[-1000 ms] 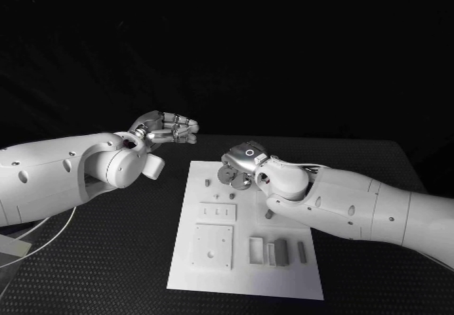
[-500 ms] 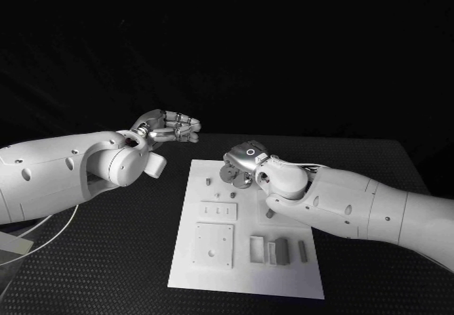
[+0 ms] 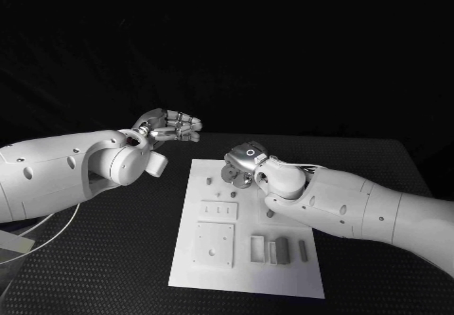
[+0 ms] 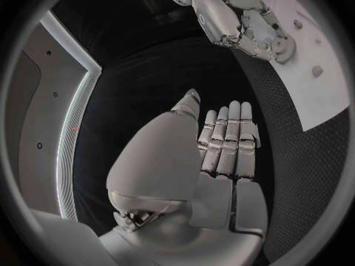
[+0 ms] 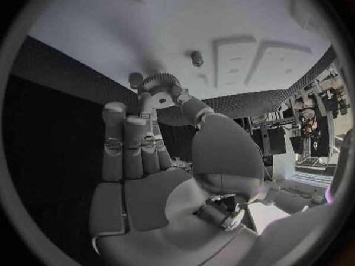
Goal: Assemble the parts on the task board
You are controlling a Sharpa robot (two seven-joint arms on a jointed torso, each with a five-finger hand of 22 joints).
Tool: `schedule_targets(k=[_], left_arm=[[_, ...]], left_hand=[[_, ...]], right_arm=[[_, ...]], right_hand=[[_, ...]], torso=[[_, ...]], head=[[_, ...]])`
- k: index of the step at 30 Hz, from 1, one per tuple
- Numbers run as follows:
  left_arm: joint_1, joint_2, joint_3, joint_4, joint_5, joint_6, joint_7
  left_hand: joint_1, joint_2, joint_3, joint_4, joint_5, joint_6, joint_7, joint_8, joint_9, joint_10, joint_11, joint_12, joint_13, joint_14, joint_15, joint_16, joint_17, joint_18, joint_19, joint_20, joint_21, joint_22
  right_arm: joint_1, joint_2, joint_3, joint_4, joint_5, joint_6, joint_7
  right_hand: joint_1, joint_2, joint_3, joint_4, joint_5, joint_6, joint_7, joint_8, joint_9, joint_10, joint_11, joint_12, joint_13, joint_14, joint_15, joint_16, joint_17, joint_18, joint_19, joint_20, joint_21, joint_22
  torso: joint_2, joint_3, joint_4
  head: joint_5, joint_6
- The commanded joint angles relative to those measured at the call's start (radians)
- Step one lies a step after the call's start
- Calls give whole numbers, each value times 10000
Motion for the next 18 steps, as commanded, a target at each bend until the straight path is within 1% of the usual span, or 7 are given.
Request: schedule_targets(k=[1, 4, 8, 12, 18], left_arm=[[14, 38, 10, 15, -23, 81, 96], [14, 41, 10, 16, -23, 85, 94], [14, 46, 10, 13, -23, 85, 95], [15, 48, 11, 13, -23, 85, 94], [16, 45, 12, 20, -23, 85, 87]], left_hand=[[-51, -10, 36, -22, -44, -43, 251, -50, -16, 25, 62, -61, -14, -27, -5, -38, 10, -77, -67, 10, -39, -14], [-52, -10, 36, -21, -44, -43, 251, -50, -16, 25, 62, -62, -14, -27, -5, -40, 11, -77, -66, 10, -39, -14], [-52, -10, 36, -21, -44, -43, 251, -50, -16, 26, 62, -63, -14, -26, -4, -41, 12, -77, -66, 10, -40, -15], [-53, -10, 35, -21, -44, -42, 251, -50, -16, 26, 62, -64, -14, -26, -4, -43, 13, -77, -66, 10, -41, -15], [-55, -11, 34, -21, -45, -42, 251, -50, -17, 28, 62, -66, -14, -25, -4, -46, 15, -77, -66, 10, -42, -15]], right_arm=[[-7, 58, 0, -52, -149, 54, 25], [-23, 110, -3, -120, -144, 79, 40], [-62, 174, -13, -207, -124, 94, 59], [-74, 198, -20, -276, -110, 112, 67], [-74, 220, -23, -397, -73, 140, 77]], right_hand=[[66, -54, 49, 5, 46, 251, 184, 23, 7, 74, -30, -39, -16, 34, -63, 3, 11, 837, 68, -18, 59, 186], [66, -54, 49, 4, 45, 250, 184, 21, 6, 75, -30, -44, -17, 35, -62, 1, 11, 837, 68, -18, 58, 186], [68, -52, 51, 4, 45, 250, 185, 19, 6, 77, -30, -50, -18, 34, -62, -2, 11, 837, 67, -18, 57, 185], [67, -49, 52, 4, 45, 250, 185, 17, 5, 79, -29, -55, -19, 35, -61, -4, 11, 837, 67, -18, 57, 185], [69, -47, 53, 3, 45, 249, 186, 14, 4, 82, -28, -64, -20, 35, -61, -7, 11, 837, 65, -17, 55, 184]], torso=[[1, -2, -1], [0, -7, 1], [1, 1, -4], [-4, -8, 0], [-5, -7, -8]], head=[[10, -12], [9, -22], [14, -22], [18, -33], [28, -36]])
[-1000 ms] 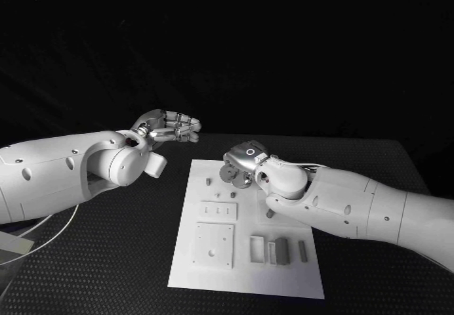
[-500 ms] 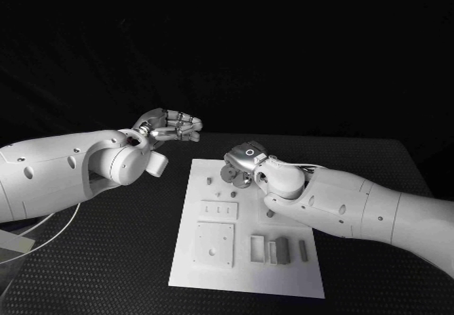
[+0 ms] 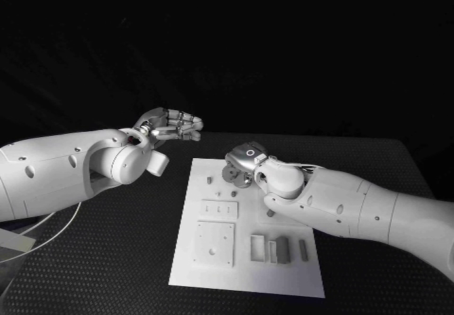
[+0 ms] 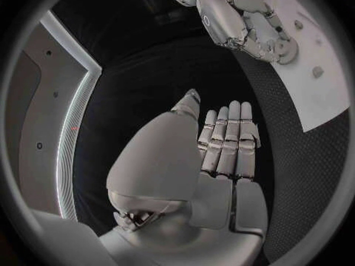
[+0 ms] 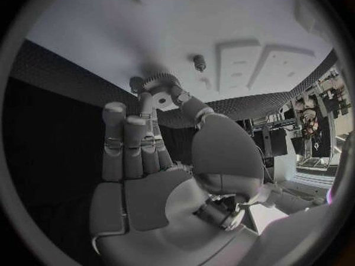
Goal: Assemble the parts on the task board
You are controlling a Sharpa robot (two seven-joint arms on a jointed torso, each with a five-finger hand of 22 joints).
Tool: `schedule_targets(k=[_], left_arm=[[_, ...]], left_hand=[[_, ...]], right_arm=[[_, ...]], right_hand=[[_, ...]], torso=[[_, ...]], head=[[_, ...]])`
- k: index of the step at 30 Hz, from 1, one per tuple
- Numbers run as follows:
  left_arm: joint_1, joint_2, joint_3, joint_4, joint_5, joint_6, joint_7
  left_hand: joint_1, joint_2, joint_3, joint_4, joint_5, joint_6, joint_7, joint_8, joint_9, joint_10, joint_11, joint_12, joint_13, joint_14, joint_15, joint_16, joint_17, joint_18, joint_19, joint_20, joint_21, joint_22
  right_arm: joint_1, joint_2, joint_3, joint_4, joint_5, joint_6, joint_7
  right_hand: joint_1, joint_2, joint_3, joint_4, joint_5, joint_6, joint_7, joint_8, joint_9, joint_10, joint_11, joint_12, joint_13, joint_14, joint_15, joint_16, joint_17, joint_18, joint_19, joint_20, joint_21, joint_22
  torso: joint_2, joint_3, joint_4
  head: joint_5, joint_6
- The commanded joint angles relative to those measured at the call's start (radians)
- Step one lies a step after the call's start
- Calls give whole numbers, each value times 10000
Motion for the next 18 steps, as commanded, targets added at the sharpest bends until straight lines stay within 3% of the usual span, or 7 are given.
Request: schedule_targets(k=[1, 18], left_arm=[[16, 24, 10, 18, -23, 81, 86], [20, 84, 16, -13, -23, 96, 89]], left_hand=[[-55, -12, 34, -21, -45, -42, 251, -50, -9, 28, 63, -66, -15, -25, -4, -46, 17, -77, -66, 11, -42, -15], [-57, -11, 33, -21, -46, -42, 250, -50, -10, 31, 62, -70, -15, -22, -4, -53, 23, -76, -65, 11, -44, -16]], right_arm=[[-1, 35, -3, -57, -63, 121, 58], [-11, 258, -60, -406, 47, 210, 179]], right_hand=[[70, -46, 55, 4, 46, 252, 183, 48, 12, 47, 8, -65, -14, 33, -65, -8, 13, 836, 65, -20, 55, 184], [69, -42, 56, 0, 45, 245, 187, 38, 8, 50, 12, -90, -19, 29, -61, -19, 13, 836, 57, -18, 49, 182]], torso=[[-1, -2, -7], [3, 5, 6]], head=[[4, -4], [23, -23]])
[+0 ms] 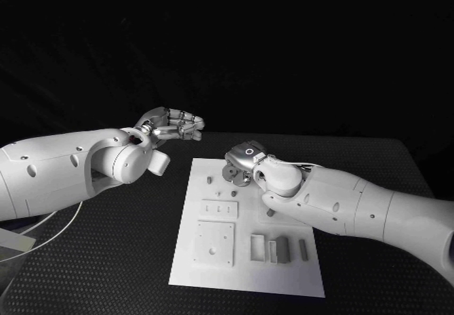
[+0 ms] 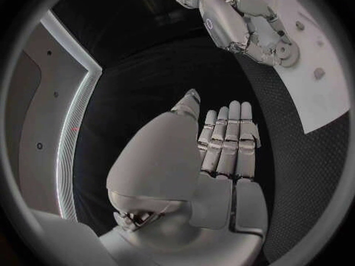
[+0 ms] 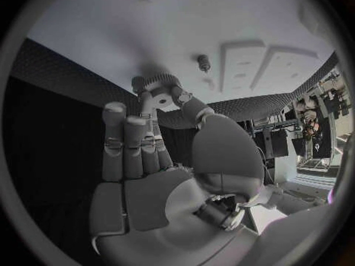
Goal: Assemble the parts on the task board
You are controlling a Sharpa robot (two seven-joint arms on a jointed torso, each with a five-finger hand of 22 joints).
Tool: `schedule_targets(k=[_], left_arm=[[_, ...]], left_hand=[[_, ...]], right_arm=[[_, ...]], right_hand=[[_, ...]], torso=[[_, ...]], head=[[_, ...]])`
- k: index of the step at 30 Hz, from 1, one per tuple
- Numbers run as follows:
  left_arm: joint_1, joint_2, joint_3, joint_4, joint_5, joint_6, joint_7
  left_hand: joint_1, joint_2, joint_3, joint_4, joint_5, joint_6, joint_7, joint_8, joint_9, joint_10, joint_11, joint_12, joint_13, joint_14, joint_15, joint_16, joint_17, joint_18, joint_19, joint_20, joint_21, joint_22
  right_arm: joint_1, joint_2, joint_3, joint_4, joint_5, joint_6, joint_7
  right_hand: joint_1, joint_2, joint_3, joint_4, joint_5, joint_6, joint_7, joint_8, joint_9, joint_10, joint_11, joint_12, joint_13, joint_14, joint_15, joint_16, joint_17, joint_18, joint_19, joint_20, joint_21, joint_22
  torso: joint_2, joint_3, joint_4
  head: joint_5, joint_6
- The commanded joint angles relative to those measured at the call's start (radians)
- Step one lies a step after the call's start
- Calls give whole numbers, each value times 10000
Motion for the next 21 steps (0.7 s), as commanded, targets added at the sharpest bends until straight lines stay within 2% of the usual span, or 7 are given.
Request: schedule_targets(k=[1, 13, 21], left_arm=[[16, 27, 11, 8, -22, 95, 89], [21, 17, 12, 28, -22, 93, 85], [25, -13, 12, 36, -22, 90, 85]], left_hand=[[-57, -10, 33, -21, -46, -42, 250, -50, -11, 31, 62, -70, -14, -22, -4, -54, 15, -76, -65, 11, -45, -17], [-55, -11, 33, -22, -46, -41, 249, -50, -12, 32, 61, -72, -14, -21, -4, -57, 17, -76, -64, 10, -46, -17], [-54, -13, 32, -23, -46, -41, 249, -50, -12, 34, 61, -74, -14, -21, -5, -60, 20, -76, -63, 10, -47, -17]], right_arm=[[-31, 35, -29, -48, 13, 195, 111], [-33, 16, -49, -20, 203, 419, 211], [-34, -84, -89, 59, 209, 469, 199]], right_hand=[[122, 10, 57, 1, 45, 245, 185, 64, 7, 51, 12, -54, -14, 14, -77, -20, 14, 835, 43, -33, 48, 182], [120, 13, 57, -2, 45, 236, 190, 54, 3, 49, 17, -75, -18, 7, -73, -29, 13, 835, 33, -31, 40, 180], [121, 23, 59, -5, 45, 231, 193, 48, 1, 48, 20, -89, -20, 2, -70, -36, 13, 835, 25, -29, 35, 179]], torso=[[3, 0, 10], [-2, -7, -8], [-1, 6, -16]], head=[[12, -14], [27, -33], [18, -41]])
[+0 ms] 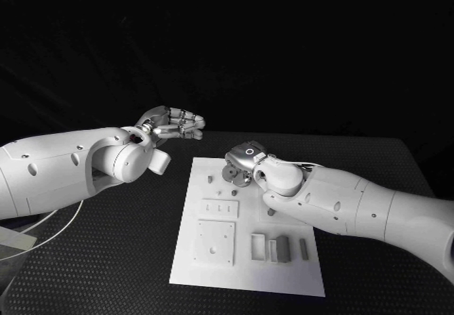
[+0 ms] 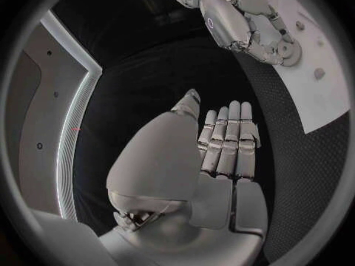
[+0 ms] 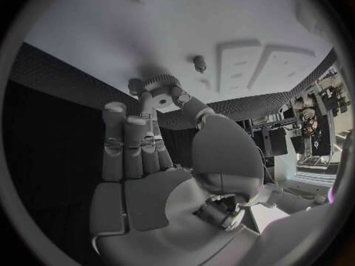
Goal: Assemble the parts on the task board
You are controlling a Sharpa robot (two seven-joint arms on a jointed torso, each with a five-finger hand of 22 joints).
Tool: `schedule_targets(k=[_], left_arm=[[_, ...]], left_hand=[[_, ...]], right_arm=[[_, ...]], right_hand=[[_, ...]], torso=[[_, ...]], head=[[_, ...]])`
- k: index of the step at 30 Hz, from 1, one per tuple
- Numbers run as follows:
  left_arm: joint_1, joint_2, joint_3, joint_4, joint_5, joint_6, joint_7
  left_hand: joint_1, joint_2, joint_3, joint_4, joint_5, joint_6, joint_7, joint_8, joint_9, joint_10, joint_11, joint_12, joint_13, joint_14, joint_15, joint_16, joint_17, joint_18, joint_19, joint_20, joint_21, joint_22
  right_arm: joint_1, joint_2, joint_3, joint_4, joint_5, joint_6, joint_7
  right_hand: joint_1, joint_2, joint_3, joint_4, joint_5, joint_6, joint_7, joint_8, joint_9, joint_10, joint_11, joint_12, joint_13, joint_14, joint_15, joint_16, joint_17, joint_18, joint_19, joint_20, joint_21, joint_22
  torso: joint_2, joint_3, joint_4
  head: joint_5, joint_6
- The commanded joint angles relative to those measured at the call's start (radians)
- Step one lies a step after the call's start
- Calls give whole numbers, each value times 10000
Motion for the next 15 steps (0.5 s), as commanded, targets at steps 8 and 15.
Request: schedule_targets(k=[8, 15], left_arm=[[20, -1, 11, 31, -15, 90, 87], [21, -19, 12, 48, -15, 88, 81]], left_hand=[[-54, -14, 31, -23, -47, -40, 249, -50, -13, 34, 62, -38, -15, -19, -4, -63, 14, -76, -63, 11, -48, -9], [-54, -15, 30, -23, -47, -40, 249, -50, -14, 34, 62, -40, -15, -19, -4, -65, 16, -75, -63, 11, -48, -9]], right_arm=[[-58, -83, -61, 18, 50, 396, 41], [-65, -101, -69, -40, 91, 186, 20]], right_hand=[[83, -11, 56, -7, 45, 231, 171, 14, 17, 47, 22, -58, 11, -4, -70, -40, 14, 833, 20, -28, 31, 179], [83, -87, 49, -43, 45, 142, 211, -53, -8, -5, 56, -155, -4, -70, -37, -99, 4, 833, -49, -19, -22, 166]], torso=[[3, 8, 1], [2, 3, -6]], head=[[0, -9], [-5, -3]])
